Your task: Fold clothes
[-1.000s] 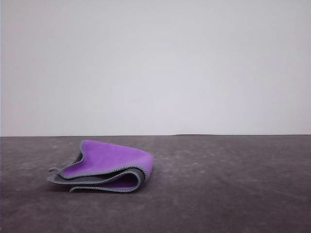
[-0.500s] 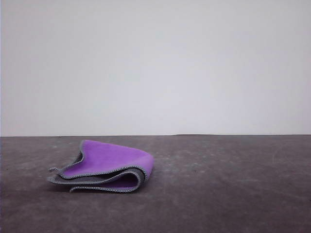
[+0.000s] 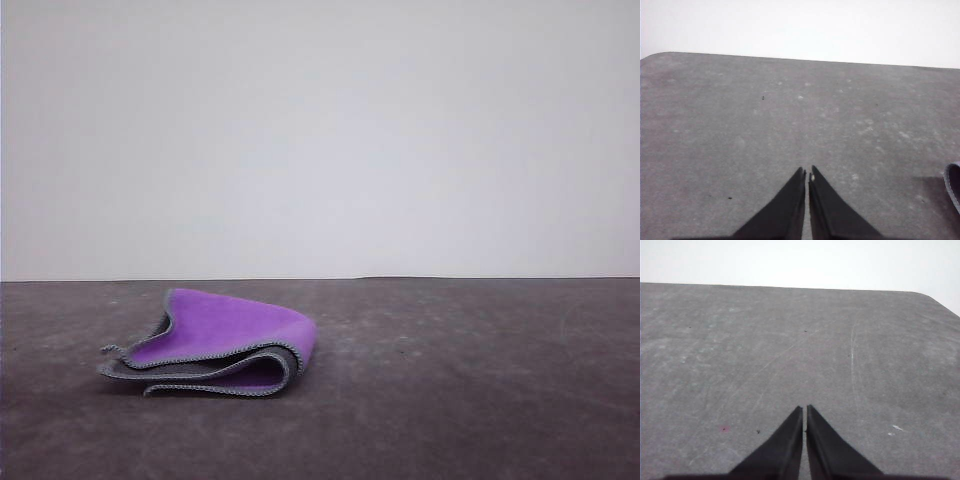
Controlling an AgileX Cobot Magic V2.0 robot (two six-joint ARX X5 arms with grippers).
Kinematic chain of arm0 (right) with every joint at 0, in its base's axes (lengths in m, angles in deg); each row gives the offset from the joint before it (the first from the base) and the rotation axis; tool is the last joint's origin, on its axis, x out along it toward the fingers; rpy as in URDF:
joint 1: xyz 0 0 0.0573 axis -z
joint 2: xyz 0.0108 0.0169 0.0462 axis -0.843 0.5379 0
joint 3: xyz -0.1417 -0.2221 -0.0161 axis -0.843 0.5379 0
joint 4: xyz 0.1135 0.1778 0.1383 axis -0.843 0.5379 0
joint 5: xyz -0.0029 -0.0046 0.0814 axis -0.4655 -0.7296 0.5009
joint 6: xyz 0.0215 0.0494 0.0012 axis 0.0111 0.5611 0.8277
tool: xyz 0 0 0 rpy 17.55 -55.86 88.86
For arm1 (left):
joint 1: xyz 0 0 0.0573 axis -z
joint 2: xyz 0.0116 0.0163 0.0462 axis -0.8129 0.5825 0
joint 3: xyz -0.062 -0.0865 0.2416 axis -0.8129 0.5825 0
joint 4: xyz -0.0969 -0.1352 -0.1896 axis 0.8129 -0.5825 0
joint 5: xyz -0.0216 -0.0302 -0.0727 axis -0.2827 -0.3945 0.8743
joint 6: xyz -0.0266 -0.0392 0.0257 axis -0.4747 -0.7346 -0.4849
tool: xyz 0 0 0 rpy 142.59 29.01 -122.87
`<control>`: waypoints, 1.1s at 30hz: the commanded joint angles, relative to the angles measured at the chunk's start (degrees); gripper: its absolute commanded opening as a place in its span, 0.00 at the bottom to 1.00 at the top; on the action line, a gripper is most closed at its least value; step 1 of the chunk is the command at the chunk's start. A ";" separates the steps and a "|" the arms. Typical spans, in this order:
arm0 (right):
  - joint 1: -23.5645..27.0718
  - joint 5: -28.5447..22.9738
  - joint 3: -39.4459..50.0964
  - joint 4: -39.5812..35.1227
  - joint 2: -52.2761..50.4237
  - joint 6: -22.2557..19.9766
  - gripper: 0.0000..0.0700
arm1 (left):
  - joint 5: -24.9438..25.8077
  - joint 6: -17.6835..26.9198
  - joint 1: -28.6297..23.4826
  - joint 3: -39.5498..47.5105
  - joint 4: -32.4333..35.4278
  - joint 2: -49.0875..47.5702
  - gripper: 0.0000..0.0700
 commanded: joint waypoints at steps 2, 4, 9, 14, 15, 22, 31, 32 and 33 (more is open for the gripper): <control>0.04 0.00 0.22 -0.52 0.07 0.61 0.02 | -0.13 0.46 -0.04 1.14 0.50 -0.04 0.00; 0.04 0.00 0.22 -0.55 0.07 0.61 0.02 | -0.13 0.46 -0.04 1.14 0.50 -0.04 0.00; 0.04 0.00 0.22 -0.54 0.07 0.61 0.02 | -0.13 0.46 -0.04 1.14 0.50 -0.04 0.00; 0.04 0.00 0.22 -0.55 0.07 0.61 0.02 | -0.13 0.46 -0.04 1.14 0.50 -0.04 0.00; 0.04 0.00 0.22 -0.55 0.07 0.61 0.02 | -0.13 0.46 -0.04 1.14 0.50 -0.04 0.00; 0.04 0.00 0.22 -0.52 0.07 0.61 0.02 | -0.13 0.46 -0.04 1.14 0.50 -0.04 0.00; 0.04 0.00 0.22 -0.55 0.07 0.61 0.02 | -0.13 0.46 -0.04 1.14 0.50 -0.04 0.00; 0.04 0.00 0.22 -0.55 0.07 0.61 0.02 | -0.13 0.46 -0.04 1.14 0.50 -0.04 0.00; 0.04 0.00 0.22 -0.55 0.07 0.61 0.02 | -0.13 0.46 -0.04 1.14 0.50 -0.04 0.00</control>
